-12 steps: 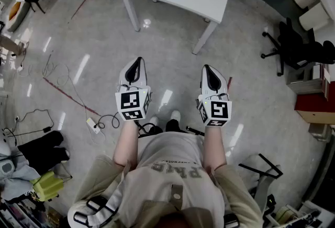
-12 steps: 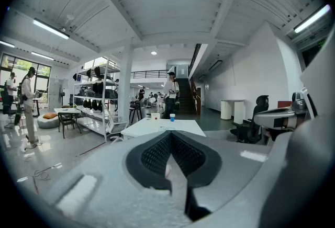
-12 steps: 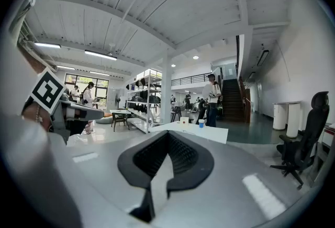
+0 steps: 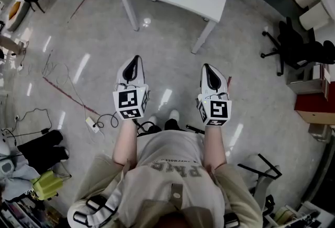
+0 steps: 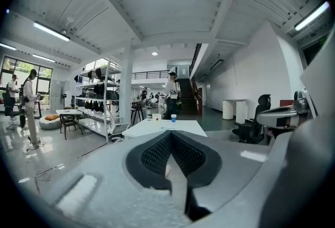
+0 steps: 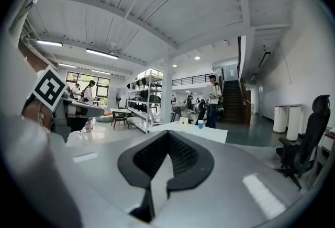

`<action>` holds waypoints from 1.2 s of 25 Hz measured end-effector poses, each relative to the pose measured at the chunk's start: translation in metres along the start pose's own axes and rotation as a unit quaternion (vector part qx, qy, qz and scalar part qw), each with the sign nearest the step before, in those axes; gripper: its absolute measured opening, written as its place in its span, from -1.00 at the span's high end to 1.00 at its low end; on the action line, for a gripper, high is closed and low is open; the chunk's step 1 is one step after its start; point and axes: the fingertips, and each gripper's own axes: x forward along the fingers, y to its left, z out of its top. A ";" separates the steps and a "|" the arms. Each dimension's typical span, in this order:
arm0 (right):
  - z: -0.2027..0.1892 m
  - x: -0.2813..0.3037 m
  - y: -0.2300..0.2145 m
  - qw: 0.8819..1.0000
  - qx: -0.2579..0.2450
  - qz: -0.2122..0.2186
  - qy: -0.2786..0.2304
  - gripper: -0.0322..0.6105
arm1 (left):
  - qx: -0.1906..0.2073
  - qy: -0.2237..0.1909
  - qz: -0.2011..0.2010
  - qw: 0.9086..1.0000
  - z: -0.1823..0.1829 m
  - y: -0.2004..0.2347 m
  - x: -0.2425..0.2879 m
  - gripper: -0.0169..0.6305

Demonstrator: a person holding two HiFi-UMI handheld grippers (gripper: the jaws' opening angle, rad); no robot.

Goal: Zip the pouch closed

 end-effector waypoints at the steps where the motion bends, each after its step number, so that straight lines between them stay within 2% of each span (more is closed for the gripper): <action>1: 0.000 0.000 -0.002 1.000 -0.001 0.001 0.000 0.90 | 0.000 -0.001 0.001 1.000 0.001 -0.001 0.000 0.92; 13: -0.004 0.006 -0.031 1.000 -0.002 0.020 0.000 0.90 | 0.005 -0.006 0.016 1.000 0.010 -0.027 0.015 0.92; 20: 0.000 0.001 -0.055 0.997 0.050 0.049 -0.023 0.89 | -0.002 0.001 0.024 1.000 0.013 -0.043 0.019 0.92; 21: 0.001 0.000 -0.056 0.997 0.053 0.055 -0.026 0.87 | -0.002 0.001 0.026 1.000 0.014 -0.044 0.018 0.92; 22: 0.002 -0.001 -0.058 0.996 0.058 0.062 -0.029 0.64 | -0.001 0.002 0.026 1.000 0.016 -0.046 0.017 0.90; 23: 0.003 0.000 -0.061 0.995 0.064 0.066 -0.031 0.43 | 0.001 0.003 0.026 1.000 0.016 -0.048 0.017 0.75; 24: 0.004 0.000 -0.064 0.995 0.070 0.067 -0.032 0.41 | 0.003 0.006 0.025 1.000 0.017 -0.049 0.017 0.61; 25: 0.004 0.000 -0.067 0.995 0.074 0.067 -0.032 0.38 | 0.004 0.009 0.026 1.000 0.016 -0.049 0.016 0.57; 30: 0.001 -0.002 -0.073 0.994 0.074 0.069 -0.028 0.30 | 0.007 0.023 0.032 0.999 0.012 -0.049 0.016 0.51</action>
